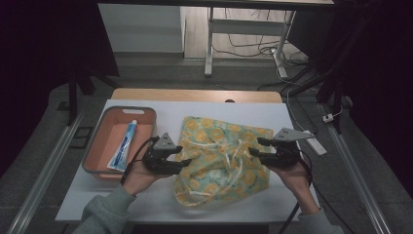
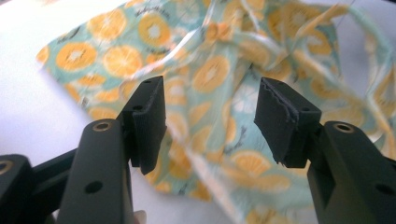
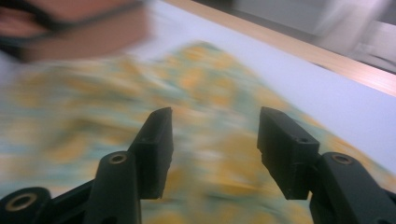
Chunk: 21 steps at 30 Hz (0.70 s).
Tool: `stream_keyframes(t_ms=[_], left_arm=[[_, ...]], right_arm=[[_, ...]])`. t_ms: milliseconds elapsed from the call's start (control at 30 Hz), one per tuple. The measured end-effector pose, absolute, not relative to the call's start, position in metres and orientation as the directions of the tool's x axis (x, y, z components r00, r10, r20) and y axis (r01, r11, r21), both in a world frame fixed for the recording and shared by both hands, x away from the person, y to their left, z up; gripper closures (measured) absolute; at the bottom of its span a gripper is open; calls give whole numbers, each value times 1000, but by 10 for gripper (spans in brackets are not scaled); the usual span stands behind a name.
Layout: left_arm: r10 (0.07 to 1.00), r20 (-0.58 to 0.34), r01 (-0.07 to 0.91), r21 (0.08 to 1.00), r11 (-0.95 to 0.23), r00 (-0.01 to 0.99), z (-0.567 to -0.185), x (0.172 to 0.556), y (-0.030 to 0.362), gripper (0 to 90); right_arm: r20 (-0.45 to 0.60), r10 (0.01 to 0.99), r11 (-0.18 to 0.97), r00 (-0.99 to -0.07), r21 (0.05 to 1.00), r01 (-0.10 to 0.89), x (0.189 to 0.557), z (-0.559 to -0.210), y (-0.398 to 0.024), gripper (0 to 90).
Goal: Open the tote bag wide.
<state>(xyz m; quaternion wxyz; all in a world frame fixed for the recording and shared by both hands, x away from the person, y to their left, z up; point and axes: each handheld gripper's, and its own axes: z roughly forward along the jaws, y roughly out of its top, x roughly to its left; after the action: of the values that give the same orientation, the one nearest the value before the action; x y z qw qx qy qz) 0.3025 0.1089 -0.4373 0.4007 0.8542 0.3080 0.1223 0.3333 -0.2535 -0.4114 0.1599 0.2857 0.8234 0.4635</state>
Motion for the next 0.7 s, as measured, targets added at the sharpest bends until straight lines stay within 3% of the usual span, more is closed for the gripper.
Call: stream_keyframes(t_ms=[67, 267, 467, 533, 700], left_arm=[[608, -38, 423, 752, -505, 793, -439, 305, 102, 427], [570, -1, 403, 707, -580, 822, -449, 311, 83, 432], [557, -7, 412, 681, -606, 831, -459, 321, 71, 437], [548, -9, 412, 668, -620, 837, -462, 323, 67, 438], [535, -8, 416, 638, -648, 845, -470, 328, 60, 437]], right_arm=[[8, 510, 476, -860, 830, 290, 312, -411, -226, 410], [41, 348, 622, -936, 738, 264, 288, -434, -182, 358], [46, 289, 752, -956, 607, 257, 271, -479, -162, 353], [19, 291, 782, -957, 572, 249, 267, -489, -162, 385], [30, 293, 814, -956, 517, 266, 265, -504, -168, 631]])
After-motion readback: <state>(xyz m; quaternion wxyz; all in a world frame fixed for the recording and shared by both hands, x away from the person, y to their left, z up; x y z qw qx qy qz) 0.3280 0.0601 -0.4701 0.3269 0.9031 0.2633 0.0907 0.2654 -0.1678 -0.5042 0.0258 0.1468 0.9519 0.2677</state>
